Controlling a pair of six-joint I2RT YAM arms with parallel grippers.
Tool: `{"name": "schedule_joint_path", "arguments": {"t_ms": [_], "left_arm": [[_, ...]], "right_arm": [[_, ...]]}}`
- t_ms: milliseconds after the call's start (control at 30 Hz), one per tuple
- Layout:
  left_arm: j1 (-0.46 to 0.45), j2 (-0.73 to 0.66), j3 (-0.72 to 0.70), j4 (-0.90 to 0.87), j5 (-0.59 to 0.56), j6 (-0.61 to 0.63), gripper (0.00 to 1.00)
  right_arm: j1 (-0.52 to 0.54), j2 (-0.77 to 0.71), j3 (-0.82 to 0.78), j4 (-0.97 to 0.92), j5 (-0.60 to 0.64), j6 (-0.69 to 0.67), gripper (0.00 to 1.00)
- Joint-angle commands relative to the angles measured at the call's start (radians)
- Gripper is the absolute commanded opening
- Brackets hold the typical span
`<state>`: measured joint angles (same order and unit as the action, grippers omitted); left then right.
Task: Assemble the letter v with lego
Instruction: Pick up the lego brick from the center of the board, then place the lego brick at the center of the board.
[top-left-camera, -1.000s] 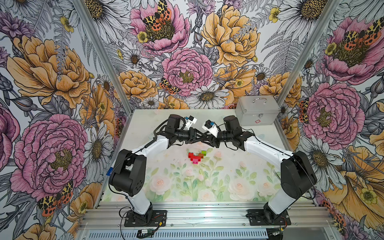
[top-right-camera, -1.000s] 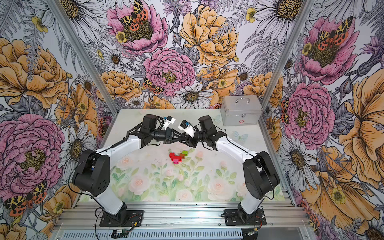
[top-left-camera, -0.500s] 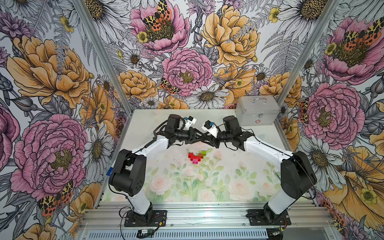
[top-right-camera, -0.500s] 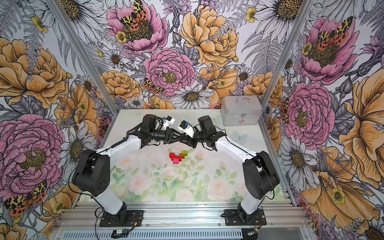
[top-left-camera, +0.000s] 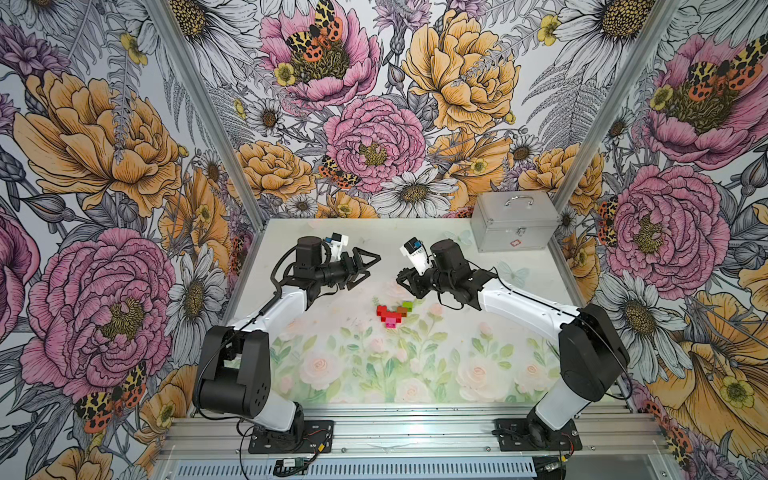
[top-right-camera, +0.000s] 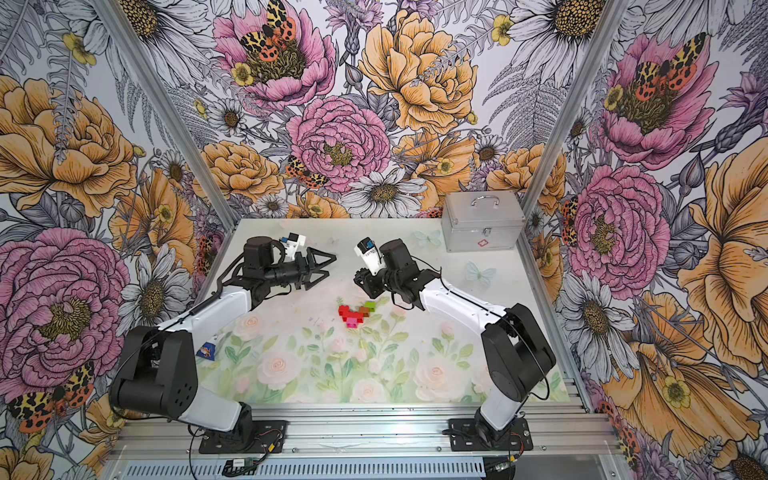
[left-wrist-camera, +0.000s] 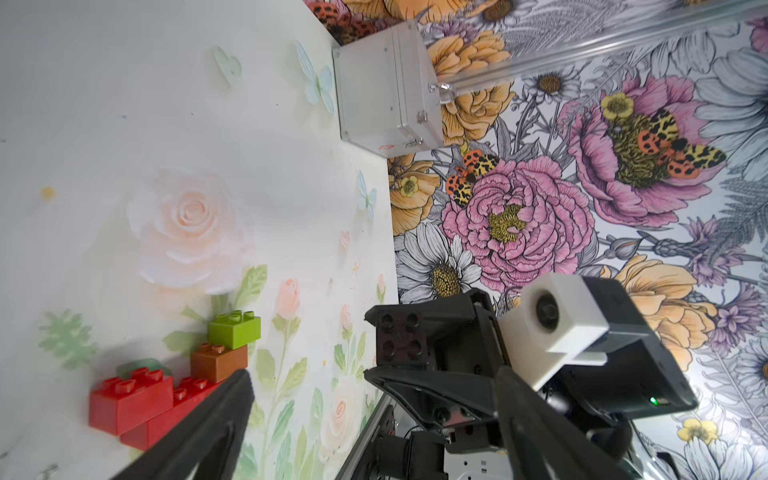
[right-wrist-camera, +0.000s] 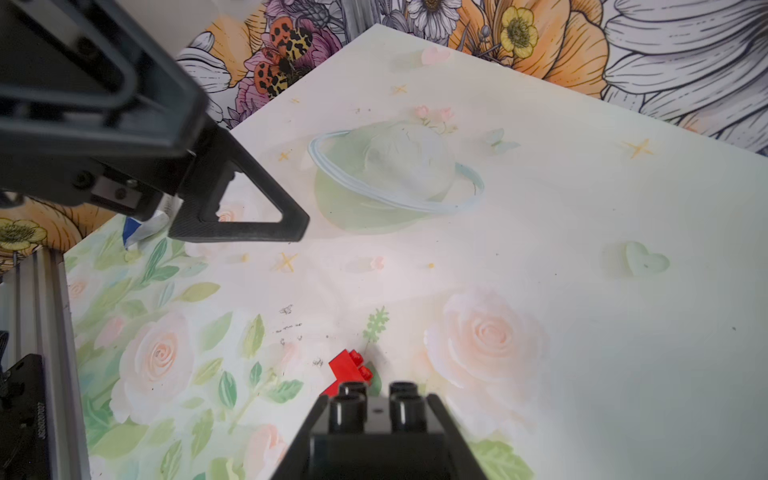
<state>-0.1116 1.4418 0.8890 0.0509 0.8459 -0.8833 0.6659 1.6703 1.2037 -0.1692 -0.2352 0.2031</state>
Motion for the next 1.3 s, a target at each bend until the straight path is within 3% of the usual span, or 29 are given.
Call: {"name": "schedule_joint_path", "arguments": {"t_ms": [0, 167, 233, 367, 500, 733, 867, 1267], "left_arm": [[0.098, -0.126, -0.111, 0.027, -0.167, -0.082, 0.98], [0.189, -0.286, -0.201, -0.168, -0.294, -0.014, 0.99], [0.191, -0.325, -0.187, -0.280, -0.340, 0.043, 0.99], [0.202, -0.359, -0.219, -0.305, -0.330, 0.065, 0.99], [0.204, -0.349, -0.231, -0.318, -0.302, 0.086, 0.99], [0.204, -0.343, -0.249, -0.342, -0.290, 0.130, 0.99], [0.204, -0.332, -0.255, -0.353, -0.284, 0.150, 0.99], [0.220, -0.310, -0.262, -0.374, -0.259, 0.190, 0.99]], "right_arm": [[0.082, 0.062, 0.071, -0.077, 0.302, 0.324, 0.21], [0.180, 0.231, 0.248, -0.254, 0.526, 0.611, 0.18], [0.204, 0.325, 0.348, -0.333, 0.575, 0.656, 0.17], [0.241, 0.473, 0.518, -0.420, 0.671, 0.679, 0.17], [0.244, 0.594, 0.653, -0.489, 0.688, 0.701, 0.17], [0.244, 0.687, 0.736, -0.504, 0.683, 0.720, 0.19], [0.245, 0.733, 0.785, -0.519, 0.659, 0.720, 0.26], [0.244, 0.779, 0.816, -0.543, 0.631, 0.734, 0.36]]}}
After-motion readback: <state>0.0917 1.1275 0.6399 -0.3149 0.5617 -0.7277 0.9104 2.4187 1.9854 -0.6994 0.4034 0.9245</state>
